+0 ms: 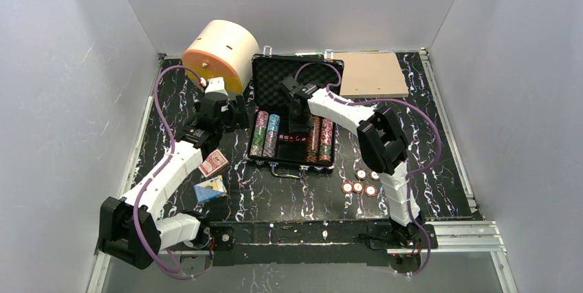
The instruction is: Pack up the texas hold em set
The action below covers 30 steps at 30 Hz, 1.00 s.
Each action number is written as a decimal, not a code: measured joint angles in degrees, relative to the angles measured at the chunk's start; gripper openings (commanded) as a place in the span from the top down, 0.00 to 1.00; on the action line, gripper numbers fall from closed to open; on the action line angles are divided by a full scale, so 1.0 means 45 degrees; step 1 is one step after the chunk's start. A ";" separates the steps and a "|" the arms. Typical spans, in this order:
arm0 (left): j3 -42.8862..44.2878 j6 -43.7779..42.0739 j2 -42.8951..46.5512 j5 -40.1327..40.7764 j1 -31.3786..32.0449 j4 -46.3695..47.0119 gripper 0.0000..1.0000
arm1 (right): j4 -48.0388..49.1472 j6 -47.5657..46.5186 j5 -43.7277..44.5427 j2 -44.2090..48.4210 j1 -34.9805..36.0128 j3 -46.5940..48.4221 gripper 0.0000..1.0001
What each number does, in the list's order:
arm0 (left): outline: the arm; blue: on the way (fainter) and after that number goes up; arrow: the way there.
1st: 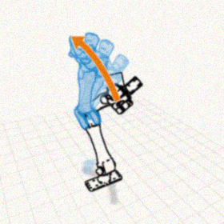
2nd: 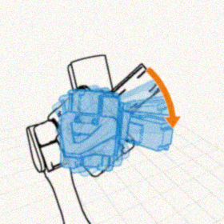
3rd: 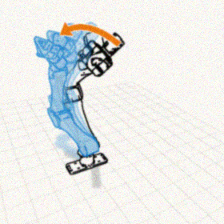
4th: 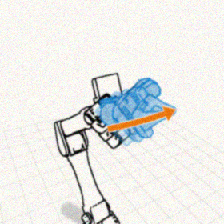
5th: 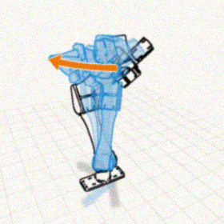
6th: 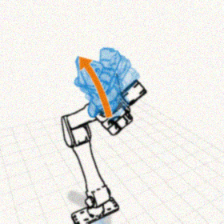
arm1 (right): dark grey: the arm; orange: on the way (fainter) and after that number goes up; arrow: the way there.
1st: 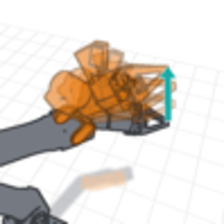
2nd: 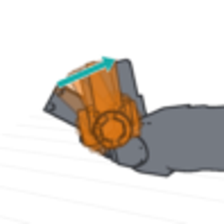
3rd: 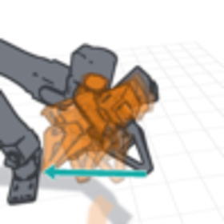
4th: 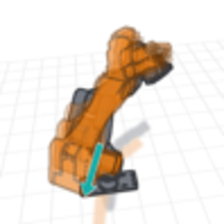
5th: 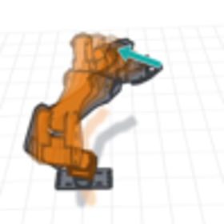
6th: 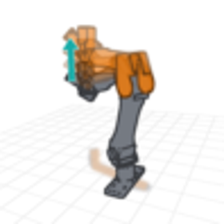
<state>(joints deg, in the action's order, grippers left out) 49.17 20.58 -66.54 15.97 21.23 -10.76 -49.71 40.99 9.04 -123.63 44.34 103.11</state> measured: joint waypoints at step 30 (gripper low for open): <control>-0.0010 0.0000 0.0291 0.0121 0.0000 0.0000 0.02 | 0.0107 -0.0185 0.0165 -0.0136 0.0010 0.0136 0.67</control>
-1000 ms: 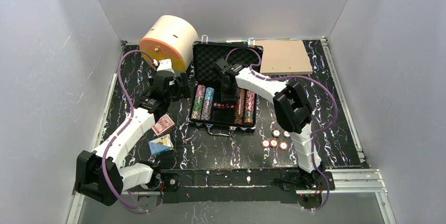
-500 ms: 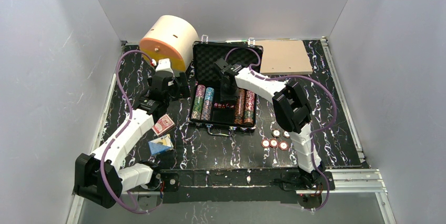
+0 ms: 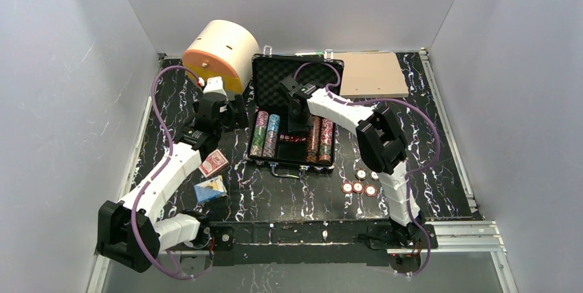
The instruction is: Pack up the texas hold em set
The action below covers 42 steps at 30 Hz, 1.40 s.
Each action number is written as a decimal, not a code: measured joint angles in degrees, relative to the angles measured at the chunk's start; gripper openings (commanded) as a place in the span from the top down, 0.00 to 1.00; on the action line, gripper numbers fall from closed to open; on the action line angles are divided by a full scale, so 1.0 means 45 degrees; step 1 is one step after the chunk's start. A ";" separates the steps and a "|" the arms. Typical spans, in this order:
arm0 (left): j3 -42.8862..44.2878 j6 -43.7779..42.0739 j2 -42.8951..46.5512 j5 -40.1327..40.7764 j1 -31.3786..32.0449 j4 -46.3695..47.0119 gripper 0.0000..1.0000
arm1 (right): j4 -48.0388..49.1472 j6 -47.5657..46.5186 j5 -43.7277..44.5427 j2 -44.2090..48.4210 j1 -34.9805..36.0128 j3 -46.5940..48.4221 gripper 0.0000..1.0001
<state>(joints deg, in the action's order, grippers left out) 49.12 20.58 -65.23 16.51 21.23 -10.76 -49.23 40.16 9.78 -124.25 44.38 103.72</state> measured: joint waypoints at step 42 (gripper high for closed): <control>0.0029 -0.0544 0.0845 0.0525 0.0000 0.0005 0.02 | 0.1350 -0.9593 -0.3793 0.0806 -0.0010 -0.0816 0.53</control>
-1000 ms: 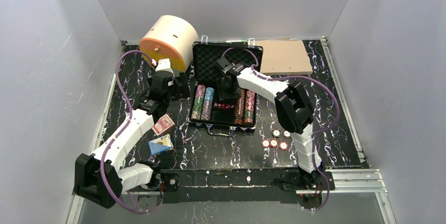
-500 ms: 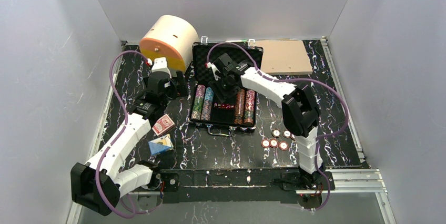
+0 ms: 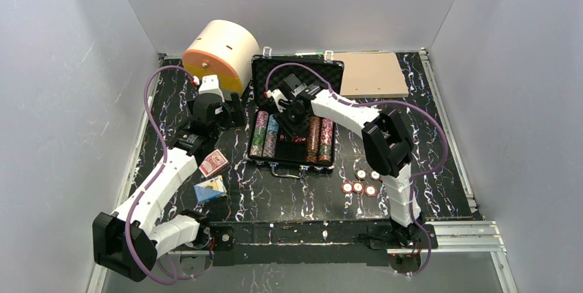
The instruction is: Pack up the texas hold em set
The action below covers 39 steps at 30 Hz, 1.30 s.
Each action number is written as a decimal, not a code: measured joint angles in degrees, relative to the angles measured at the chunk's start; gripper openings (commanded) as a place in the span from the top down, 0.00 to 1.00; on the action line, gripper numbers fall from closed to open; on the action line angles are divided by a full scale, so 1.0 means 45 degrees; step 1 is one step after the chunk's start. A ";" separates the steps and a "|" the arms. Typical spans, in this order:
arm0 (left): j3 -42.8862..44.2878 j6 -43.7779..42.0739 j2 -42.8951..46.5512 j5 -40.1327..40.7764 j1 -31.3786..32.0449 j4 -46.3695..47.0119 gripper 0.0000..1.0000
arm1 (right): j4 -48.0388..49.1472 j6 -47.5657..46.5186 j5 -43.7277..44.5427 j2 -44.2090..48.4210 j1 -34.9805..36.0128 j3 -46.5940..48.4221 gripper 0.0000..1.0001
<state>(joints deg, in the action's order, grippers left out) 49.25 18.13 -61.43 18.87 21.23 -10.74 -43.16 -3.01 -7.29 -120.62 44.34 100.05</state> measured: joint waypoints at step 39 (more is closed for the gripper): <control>0.0233 0.0345 -0.0126 -0.0345 0.0000 -0.0291 0.02 | 0.1137 0.2234 0.1681 0.0471 -0.0015 0.0146 0.54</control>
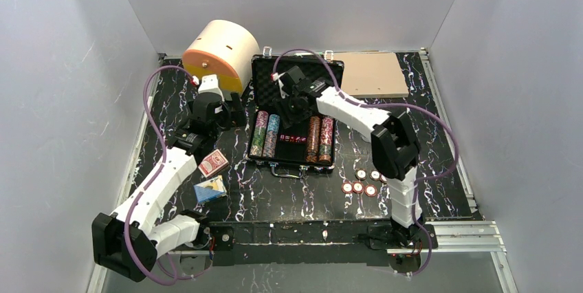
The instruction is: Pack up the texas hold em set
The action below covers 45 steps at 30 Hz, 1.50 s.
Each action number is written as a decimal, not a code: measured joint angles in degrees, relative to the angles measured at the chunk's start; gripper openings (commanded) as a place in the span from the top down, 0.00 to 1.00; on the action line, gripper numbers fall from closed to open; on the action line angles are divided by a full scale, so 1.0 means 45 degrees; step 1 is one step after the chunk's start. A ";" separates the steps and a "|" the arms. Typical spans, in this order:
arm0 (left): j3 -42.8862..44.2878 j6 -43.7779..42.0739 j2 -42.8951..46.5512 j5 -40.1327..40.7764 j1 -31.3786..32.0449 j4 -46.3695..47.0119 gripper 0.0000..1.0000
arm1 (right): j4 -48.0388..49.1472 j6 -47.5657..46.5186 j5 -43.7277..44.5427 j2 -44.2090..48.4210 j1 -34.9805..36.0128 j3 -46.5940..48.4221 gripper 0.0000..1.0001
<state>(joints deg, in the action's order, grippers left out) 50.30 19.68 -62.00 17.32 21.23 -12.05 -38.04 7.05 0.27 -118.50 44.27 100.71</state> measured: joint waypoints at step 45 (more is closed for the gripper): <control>-0.2331 0.1307 0.3837 -0.0087 0.0000 -0.2463 0.02 | -0.1472 0.6441 0.1491 -0.0287 -0.0058 -0.0646 0.71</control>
<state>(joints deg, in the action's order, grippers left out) 39.81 25.56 -44.73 16.93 21.23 -23.14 -44.66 36.03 6.98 -119.79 44.01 97.80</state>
